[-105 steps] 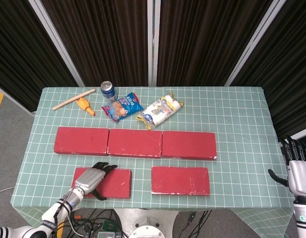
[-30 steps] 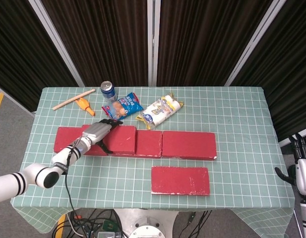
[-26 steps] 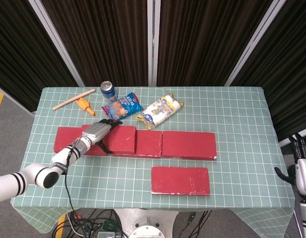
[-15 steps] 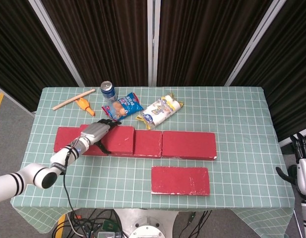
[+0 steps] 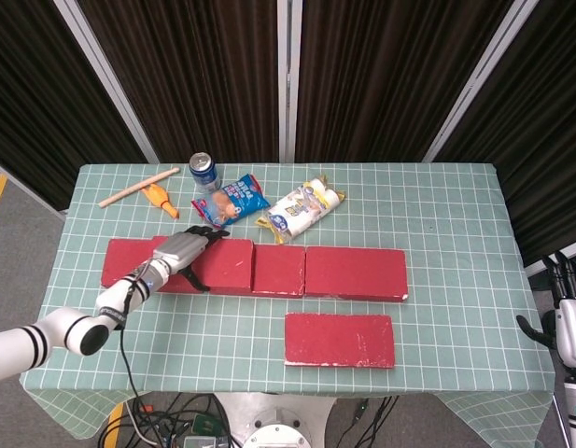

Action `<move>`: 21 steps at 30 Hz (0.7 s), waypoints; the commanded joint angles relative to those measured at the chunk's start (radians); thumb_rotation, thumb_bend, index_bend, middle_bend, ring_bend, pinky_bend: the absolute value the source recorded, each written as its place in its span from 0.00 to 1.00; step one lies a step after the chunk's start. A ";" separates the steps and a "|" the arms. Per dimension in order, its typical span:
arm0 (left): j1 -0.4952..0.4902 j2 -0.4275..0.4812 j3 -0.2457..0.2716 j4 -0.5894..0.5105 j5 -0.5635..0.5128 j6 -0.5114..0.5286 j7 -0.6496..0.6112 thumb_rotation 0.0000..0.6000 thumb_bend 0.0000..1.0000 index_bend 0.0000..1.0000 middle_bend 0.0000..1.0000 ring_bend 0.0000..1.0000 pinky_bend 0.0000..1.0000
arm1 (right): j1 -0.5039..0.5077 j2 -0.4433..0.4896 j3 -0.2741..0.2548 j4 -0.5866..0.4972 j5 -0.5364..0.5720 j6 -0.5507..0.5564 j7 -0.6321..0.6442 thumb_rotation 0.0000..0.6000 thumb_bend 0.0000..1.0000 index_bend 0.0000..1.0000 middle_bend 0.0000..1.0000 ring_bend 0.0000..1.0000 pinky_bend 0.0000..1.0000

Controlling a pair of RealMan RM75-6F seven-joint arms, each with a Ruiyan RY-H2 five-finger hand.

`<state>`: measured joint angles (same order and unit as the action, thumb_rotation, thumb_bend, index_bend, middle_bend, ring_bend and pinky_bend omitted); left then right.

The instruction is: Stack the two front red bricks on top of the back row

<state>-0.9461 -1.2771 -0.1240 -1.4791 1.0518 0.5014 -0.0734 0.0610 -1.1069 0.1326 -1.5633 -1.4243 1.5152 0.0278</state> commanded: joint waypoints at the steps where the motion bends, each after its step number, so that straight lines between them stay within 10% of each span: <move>1: -0.003 -0.007 0.006 0.009 0.003 0.001 0.008 1.00 0.04 0.04 0.14 0.00 0.00 | -0.001 0.000 0.001 0.001 0.000 0.001 0.001 1.00 0.10 0.00 0.00 0.00 0.00; 21: 0.002 0.000 0.000 -0.001 0.025 0.011 -0.016 1.00 0.04 0.04 0.08 0.00 0.00 | 0.001 -0.002 0.001 0.004 0.003 -0.003 0.002 1.00 0.11 0.00 0.00 0.00 0.00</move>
<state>-0.9443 -1.2773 -0.1244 -1.4799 1.0765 0.5132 -0.0885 0.0618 -1.1092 0.1333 -1.5590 -1.4214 1.5120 0.0301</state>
